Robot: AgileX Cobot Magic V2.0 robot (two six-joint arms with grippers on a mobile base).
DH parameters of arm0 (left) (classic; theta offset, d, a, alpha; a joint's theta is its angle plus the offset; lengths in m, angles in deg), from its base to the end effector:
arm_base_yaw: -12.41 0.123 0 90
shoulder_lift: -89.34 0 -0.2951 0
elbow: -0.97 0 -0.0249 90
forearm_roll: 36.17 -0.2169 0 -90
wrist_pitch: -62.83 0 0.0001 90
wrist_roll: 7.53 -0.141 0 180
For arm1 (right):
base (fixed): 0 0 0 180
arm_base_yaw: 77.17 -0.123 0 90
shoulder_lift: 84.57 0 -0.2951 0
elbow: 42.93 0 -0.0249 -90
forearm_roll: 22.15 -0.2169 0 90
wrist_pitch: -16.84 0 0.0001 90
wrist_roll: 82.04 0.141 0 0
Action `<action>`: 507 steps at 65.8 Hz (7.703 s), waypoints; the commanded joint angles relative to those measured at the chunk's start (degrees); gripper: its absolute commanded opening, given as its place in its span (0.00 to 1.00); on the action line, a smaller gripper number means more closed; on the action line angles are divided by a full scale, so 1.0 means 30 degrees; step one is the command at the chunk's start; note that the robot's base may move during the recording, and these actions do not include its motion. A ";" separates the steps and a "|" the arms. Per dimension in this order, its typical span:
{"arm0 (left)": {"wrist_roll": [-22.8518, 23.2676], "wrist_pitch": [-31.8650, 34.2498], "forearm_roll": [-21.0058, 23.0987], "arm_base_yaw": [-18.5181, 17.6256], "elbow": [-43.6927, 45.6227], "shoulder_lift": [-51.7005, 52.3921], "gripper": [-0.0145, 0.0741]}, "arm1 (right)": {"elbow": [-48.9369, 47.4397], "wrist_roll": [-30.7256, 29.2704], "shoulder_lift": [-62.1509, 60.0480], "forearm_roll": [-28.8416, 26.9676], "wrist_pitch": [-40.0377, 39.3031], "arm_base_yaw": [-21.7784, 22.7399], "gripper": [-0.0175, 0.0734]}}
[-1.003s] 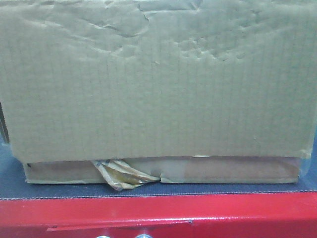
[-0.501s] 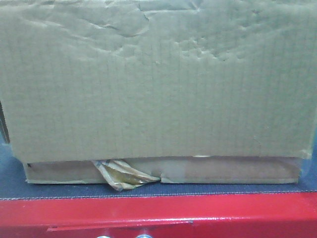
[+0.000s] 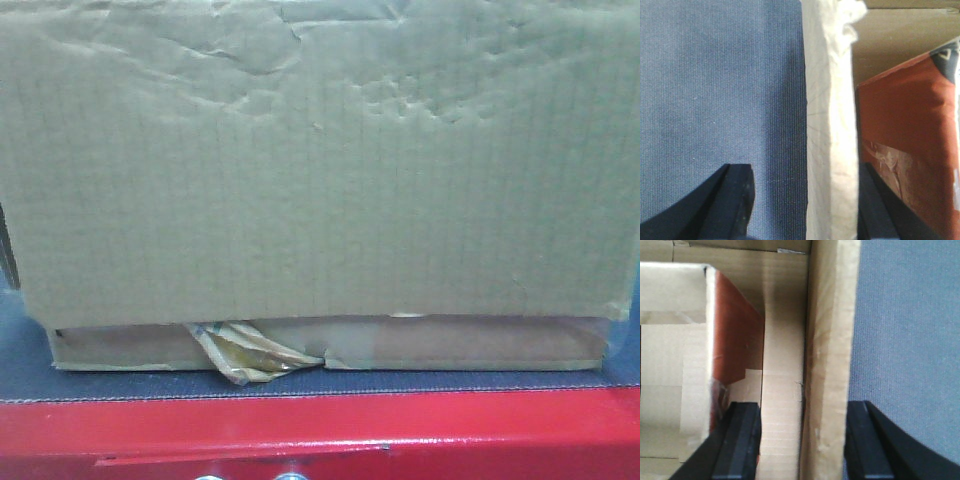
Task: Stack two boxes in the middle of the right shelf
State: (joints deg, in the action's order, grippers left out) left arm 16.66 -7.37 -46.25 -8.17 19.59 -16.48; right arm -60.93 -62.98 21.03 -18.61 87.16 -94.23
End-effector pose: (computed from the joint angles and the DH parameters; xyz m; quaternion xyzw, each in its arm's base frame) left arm 0.3357 -0.1012 0.3142 -0.0178 0.9767 0.0060 0.2136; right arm 0.3350 0.0942 0.3107 0.0125 0.9810 0.0303 0.1914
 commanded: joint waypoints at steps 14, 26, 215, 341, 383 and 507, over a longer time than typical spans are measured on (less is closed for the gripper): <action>-0.0015 0.0080 -0.0184 0.0072 0.0008 0.0079 0.50 | -0.0138 -0.0001 -0.0013 0.0565 -0.0119 -0.0013 0.47; -0.0015 0.0080 -0.0184 0.0072 0.0008 0.0045 0.50 | -0.0138 -0.0001 -0.0013 0.1146 -0.0119 0.0410 0.47; 0.3150 0.0419 -0.6479 -0.1986 0.4887 0.3778 0.04 | -0.2813 0.3303 -0.4377 0.6490 -0.5139 -0.1875 0.02; 0.2954 0.3803 -0.7989 -0.1952 0.6361 0.3991 0.04 | -0.5704 0.2439 -0.4377 0.7413 -0.5733 -0.1875 0.02; 0.2954 0.3843 -0.7989 -0.1952 0.6361 0.3991 0.04 | -0.5704 0.2439 -0.4377 0.7413 -0.5733 -0.1875 0.02; 0.2954 0.3888 -0.7989 -0.1952 0.6361 0.3782 0.04 | -0.5704 0.2439 -0.4377 0.7413 -0.5733 -0.1875 0.02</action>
State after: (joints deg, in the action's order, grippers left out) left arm 25.47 2.73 -67.83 -14.28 37.92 -6.07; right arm -77.24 -55.48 9.07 1.01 71.72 -100.11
